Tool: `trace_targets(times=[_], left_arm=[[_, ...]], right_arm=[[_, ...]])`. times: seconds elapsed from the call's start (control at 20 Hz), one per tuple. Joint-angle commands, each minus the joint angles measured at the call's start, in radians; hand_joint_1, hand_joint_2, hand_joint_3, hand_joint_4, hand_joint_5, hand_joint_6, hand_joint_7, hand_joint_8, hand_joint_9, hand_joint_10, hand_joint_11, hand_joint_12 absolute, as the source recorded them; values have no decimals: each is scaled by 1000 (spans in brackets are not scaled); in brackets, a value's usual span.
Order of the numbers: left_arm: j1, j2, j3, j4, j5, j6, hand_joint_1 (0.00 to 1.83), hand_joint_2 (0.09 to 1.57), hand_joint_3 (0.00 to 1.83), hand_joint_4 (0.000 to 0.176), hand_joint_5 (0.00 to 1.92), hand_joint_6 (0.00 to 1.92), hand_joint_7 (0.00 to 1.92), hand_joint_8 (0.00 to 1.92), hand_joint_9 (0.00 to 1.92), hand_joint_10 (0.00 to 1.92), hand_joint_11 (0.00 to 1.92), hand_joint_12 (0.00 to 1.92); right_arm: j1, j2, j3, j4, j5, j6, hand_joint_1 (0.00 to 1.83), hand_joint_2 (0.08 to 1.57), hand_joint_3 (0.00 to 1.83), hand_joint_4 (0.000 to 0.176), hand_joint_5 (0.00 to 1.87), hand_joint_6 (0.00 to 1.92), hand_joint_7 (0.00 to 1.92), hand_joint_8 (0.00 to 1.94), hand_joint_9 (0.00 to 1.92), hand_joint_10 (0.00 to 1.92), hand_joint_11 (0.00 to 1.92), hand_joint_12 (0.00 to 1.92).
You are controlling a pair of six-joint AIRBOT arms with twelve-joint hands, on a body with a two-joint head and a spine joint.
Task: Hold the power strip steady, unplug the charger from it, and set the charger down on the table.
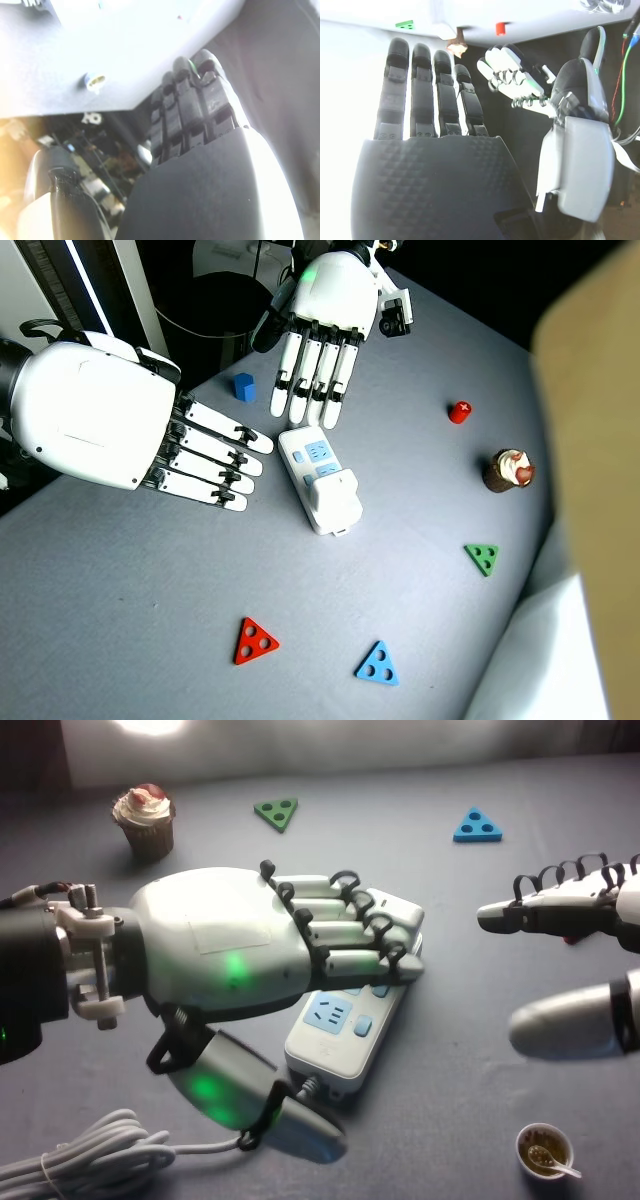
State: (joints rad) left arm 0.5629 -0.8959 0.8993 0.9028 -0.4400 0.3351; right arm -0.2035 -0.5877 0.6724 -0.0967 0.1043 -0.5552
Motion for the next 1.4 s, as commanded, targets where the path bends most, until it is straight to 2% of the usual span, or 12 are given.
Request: trace_targets(times=[0.0,0.2,0.45,0.8,1.05,1.25,1.35], left_arm=[[-9,-5,2,-29,-70,-6,0,901,18,0,110,12,108,11,96,18,40,184],[-8,-16,2,-24,-25,-20,0,904,3,0,148,3,154,4,148,8,90,178],[11,-60,25,90,18,-144,0,915,5,0,139,0,136,0,127,0,64,158],[48,-86,40,97,72,-163,0,918,5,0,131,0,139,0,128,1,67,146],[50,-106,54,248,112,-310,0,929,5,0,129,3,132,2,127,5,74,139],[50,-123,73,404,103,-448,0,935,6,0,130,3,138,4,138,8,94,142],[51,-129,83,456,96,-494,0,938,5,0,123,3,132,3,127,4,83,133]], right_arm=[[10,13,-4,8,100,4,0,879,0,0,164,7,169,6,175,8,125,201],[10,13,-5,8,100,4,0,890,1,0,194,0,193,1,197,1,162,160],[10,13,-6,8,100,4,0,896,2,0,179,1,188,1,188,1,173,148],[10,13,-5,8,100,4,0,941,10,0,150,1,156,0,162,1,126,109],[10,13,-5,8,97,4,14,956,8,0,166,1,181,3,187,4,166,113],[10,12,-6,8,94,4,236,1021,18,0,163,4,185,5,202,7,205,119],[6,5,-4,8,94,4,358,1052,7,0,206,6,221,5,231,6,234,122]])
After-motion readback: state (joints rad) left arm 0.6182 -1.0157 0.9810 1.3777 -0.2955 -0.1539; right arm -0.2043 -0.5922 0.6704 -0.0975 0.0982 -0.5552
